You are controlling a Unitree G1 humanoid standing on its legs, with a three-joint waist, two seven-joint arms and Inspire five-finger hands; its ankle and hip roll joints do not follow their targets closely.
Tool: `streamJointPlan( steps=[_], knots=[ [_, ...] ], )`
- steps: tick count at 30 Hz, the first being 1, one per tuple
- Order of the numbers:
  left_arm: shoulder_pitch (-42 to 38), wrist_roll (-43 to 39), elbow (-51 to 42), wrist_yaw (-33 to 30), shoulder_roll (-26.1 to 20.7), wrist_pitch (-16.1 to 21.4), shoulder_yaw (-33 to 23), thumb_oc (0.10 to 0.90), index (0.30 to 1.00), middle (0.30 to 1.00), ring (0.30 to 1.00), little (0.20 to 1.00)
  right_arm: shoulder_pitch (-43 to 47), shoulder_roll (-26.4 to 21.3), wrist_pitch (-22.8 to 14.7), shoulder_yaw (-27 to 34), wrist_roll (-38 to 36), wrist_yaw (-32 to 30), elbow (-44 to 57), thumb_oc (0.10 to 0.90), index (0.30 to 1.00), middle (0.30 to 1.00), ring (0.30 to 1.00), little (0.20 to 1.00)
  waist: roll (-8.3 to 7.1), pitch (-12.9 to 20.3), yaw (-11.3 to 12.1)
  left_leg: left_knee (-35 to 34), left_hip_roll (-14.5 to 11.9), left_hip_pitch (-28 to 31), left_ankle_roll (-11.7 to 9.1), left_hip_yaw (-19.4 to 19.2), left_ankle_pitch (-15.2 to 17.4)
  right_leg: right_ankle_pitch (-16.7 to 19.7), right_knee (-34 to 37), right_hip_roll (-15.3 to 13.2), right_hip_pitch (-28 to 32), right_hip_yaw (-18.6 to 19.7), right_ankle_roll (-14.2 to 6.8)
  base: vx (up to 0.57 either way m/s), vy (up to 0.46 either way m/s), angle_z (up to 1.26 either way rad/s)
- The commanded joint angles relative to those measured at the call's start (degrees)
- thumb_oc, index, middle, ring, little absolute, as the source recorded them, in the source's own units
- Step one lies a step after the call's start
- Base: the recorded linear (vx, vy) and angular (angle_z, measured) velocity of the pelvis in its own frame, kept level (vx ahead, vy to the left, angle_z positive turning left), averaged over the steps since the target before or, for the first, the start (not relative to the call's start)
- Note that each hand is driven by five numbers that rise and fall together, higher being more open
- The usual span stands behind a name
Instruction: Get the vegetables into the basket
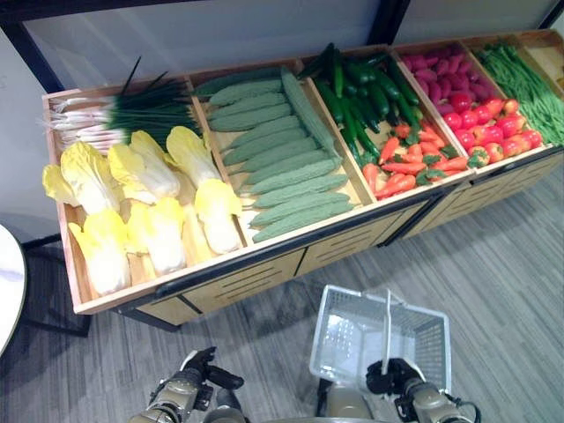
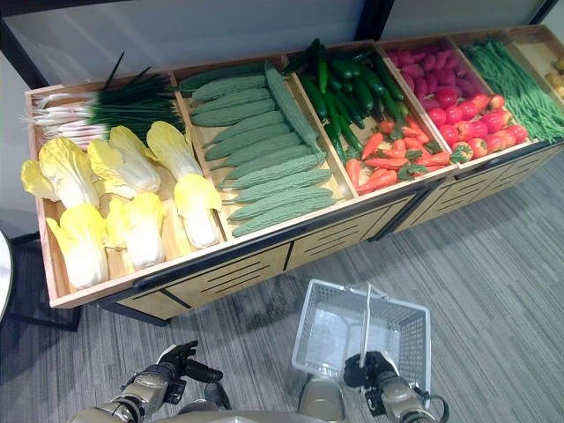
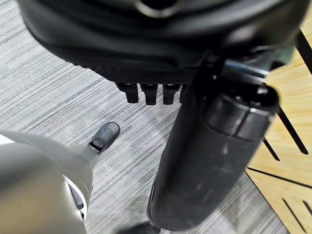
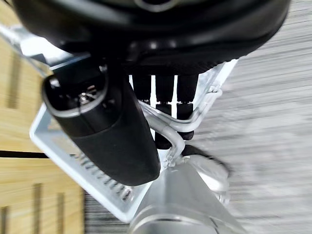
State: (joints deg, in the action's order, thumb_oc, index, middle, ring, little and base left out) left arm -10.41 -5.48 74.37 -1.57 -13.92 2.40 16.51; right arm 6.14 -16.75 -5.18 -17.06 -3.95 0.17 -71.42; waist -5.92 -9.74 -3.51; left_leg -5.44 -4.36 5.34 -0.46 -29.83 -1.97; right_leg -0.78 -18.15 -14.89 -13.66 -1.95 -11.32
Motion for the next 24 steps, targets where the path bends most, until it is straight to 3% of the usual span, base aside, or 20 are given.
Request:
streamJointPlan(
  steps=[1,6,13,18,20,23,24],
  knots=[
    [-0.75,1.97,-0.42,-0.36,-0.99,1.16,-0.61,0.9,1.0,1.0,1.0,1.0,-2.45,0.02,1.22,-2.56,1.72,1.28,-1.79,0.4,0.3,0.3,0.3,0.3,-0.49,-2.08,-0.3,2.49,-0.54,-0.04,-2.72,2.9,1.1,10.04,10.47,1.56,3.45,0.34,-1.59,0.01,-0.026,0.44],
    [-0.21,2.57,0.08,-0.07,-0.42,1.2,-0.41,0.9,1.0,1.0,1.0,1.0,-3.16,0.16,1.48,-2.86,2.77,1.58,-2.82,0.4,0.3,0.3,0.3,0.3,-0.83,-0.06,0.12,1.24,-0.7,0.09,-3.04,3.74,0.12,8.13,12.73,1.92,6.87,-0.16,-1.27,-0.01,-0.061,0.34],
    [0.98,3.08,0.04,0.4,1.25,1.24,0.89,0.9,1.0,1.0,1.0,1.0,-4.04,-0.45,1.6,-2.14,3.32,1.38,-4.67,0.4,0.3,0.3,0.3,0.3,0.3,3.13,0.55,0.8,-2.35,0.67,-4.51,5.83,-1.32,5.33,15.01,3.24,11.23,-2.07,0.21,0.03,-0.104,0.1],
    [0.96,2.46,-3.87,0.97,2.12,2.19,2.83,0.9,1.0,1.0,1.0,1.0,-4.11,-0.97,1.31,-1.79,2.81,0.96,-4.66,0.4,0.3,0.3,0.3,0.3,1.51,3.43,0.9,1.08,-3.28,0.92,-5.35,7.23,-2.04,4.48,16.17,3.93,13.09,-3.46,0.9,0.02,-0.114,0.14],
    [2.4,1.13,-14.62,2.39,1.21,3.59,5.86,0.9,1.0,1.0,1.0,1.0,-4.15,-2.01,0.6,-0.71,2.08,0.42,-3.89,0.4,0.3,0.3,0.3,0.3,2.83,2.88,1.91,1.36,-3.77,0.37,-5.87,8.85,-2.8,4.2,16.88,4.32,14.19,-4.84,1.28,-0.01,-0.11,0.16],
    [5.92,1.11,-29.13,4.61,-2.35,3.47,7.81,0.9,1.0,1.0,1.0,1.0,-5.04,-3.33,0.19,0.67,2.01,0.3,-2.11,0.4,0.3,0.3,0.3,0.3,3.65,2.23,2.72,1.58,-4.08,-0.27,-6.22,10.38,-3.36,4.12,17.23,4.45,14.6,-5.89,1.41,-0.02,-0.056,0.29],
    [8.6,0.97,-40.6,6.62,-6.08,3.56,7.23,0.9,1.0,1.0,1.0,1.0,-5.64,-4.49,0.05,2.68,1.96,0.28,-1.57,0.4,0.3,0.3,0.3,0.3,4.18,1.73,3.48,1.6,-4.17,-0.74,-6.41,11.32,-3.68,4.1,17.44,4.39,14.98,-6.69,1.38,-0.03,-0.063,0.33]
  ],
)
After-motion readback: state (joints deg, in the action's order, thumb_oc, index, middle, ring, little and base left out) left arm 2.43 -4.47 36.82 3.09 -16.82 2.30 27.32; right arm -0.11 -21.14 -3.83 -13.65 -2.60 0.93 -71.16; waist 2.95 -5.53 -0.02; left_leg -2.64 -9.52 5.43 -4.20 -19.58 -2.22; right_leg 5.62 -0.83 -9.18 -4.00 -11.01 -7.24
